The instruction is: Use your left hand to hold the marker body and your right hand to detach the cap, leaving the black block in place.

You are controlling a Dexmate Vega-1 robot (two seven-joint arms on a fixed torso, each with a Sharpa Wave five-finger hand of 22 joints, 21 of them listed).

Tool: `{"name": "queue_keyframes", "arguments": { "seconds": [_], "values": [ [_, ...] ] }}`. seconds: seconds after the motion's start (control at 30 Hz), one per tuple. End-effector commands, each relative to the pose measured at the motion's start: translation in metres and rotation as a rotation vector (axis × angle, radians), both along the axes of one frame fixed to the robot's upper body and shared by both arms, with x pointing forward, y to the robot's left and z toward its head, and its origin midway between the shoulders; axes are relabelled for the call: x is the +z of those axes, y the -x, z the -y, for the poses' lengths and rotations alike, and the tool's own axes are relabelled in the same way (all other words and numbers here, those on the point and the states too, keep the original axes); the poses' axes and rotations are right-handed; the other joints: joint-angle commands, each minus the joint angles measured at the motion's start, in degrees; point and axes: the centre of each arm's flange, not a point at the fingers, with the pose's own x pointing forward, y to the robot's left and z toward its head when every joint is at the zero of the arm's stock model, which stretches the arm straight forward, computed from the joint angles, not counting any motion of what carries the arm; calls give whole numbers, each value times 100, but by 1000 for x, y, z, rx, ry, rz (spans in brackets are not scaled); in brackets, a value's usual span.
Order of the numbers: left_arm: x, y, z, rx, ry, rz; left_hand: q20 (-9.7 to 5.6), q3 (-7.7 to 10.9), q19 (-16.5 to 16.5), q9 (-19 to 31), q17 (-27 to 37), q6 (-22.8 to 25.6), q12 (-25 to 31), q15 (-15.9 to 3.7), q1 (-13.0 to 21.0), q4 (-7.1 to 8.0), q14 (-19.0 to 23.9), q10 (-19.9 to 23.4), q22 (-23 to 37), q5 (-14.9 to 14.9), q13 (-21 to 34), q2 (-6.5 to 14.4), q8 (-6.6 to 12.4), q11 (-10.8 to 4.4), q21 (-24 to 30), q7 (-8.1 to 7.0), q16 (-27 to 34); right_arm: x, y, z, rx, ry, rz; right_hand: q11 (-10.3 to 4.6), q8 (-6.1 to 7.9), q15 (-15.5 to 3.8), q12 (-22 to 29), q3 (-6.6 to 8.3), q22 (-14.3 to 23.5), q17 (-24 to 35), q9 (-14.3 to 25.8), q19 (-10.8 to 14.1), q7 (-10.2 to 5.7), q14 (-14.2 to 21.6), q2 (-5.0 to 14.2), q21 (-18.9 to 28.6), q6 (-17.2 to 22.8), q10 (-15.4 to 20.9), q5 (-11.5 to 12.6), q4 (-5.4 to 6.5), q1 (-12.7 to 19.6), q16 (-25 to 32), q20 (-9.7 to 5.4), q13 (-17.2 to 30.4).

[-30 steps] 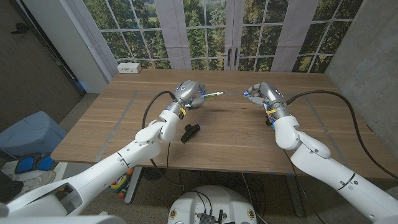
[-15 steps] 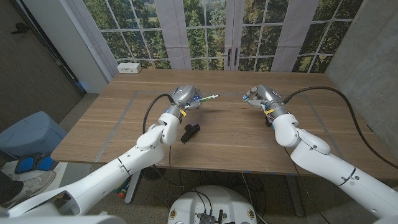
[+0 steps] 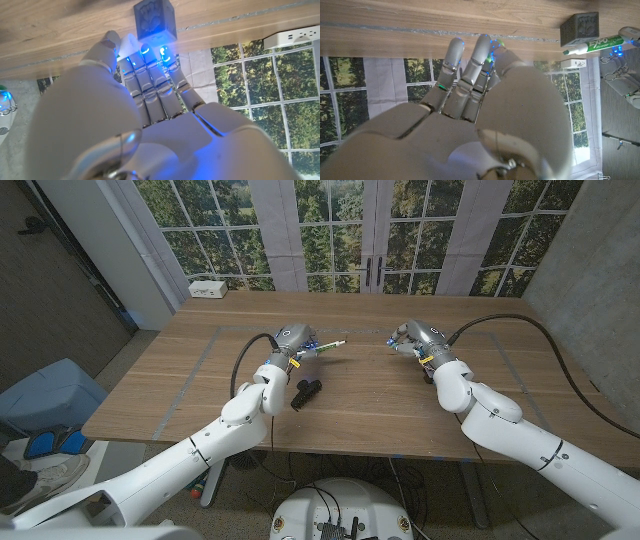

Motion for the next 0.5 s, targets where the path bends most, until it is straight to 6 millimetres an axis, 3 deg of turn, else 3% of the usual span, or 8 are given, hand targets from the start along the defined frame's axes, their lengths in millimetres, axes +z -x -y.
{"name": "queue_keyframes", "arguments": {
  "seconds": [0.03,0.5],
  "values": [
    [-8,-7,-5,57,0,-70,-333,-3,-130,573,-21,118,-12,-610,614,18,-86,793,13,56,280,580,-24,-765,-26,-62,-52,-4,-14,-8,-46,68,-62,75,-15,-136,33,46,11,24,3,-32,-11,14,11,30,-2,538,25,7,-67,-7,-801,709],
    [-17,-18,-11,105,-22,-133,-297,-36,-271,549,-39,144,-51,-610,591,25,-102,799,7,45,273,606,-85,-777,-25,-75,-76,-14,-35,-16,-99,122,-142,39,-34,-135,-7,87,8,72,23,-67,-35,1,0,39,-59,517,38,10,-96,-49,-815,738]
  ]
}}
